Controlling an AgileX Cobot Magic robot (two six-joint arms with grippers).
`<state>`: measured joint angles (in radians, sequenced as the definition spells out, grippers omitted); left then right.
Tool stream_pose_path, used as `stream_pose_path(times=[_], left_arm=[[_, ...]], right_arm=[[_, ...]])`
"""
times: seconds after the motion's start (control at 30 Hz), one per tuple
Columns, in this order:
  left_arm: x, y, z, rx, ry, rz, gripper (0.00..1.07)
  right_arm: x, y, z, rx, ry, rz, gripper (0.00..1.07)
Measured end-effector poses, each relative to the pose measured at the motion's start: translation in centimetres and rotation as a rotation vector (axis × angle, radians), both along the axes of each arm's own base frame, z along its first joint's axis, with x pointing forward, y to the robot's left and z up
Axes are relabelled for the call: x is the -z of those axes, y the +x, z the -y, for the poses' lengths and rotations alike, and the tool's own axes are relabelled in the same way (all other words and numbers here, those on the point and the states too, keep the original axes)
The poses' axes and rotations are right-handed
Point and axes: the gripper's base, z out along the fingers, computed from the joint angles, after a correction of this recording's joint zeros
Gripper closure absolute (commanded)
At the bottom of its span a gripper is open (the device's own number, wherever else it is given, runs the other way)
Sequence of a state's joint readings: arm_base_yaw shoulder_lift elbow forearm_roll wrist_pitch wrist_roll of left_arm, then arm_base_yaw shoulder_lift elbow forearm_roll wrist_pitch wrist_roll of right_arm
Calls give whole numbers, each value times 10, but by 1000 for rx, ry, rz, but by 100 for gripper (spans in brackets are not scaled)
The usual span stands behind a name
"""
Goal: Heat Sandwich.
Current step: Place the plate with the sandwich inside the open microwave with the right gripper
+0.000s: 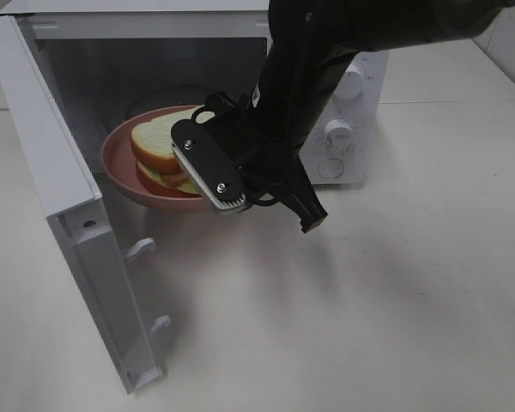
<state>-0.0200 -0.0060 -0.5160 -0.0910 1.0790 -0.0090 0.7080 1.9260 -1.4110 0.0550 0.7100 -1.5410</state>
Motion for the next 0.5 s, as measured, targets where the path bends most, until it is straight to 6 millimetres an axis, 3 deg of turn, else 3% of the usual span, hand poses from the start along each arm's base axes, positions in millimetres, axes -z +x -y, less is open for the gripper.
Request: stream_pose_path(times=[0.5], left_arm=[[0, 0, 0, 0, 0, 0, 9]], right_arm=[[1, 23, -20, 3, 19, 18, 107]])
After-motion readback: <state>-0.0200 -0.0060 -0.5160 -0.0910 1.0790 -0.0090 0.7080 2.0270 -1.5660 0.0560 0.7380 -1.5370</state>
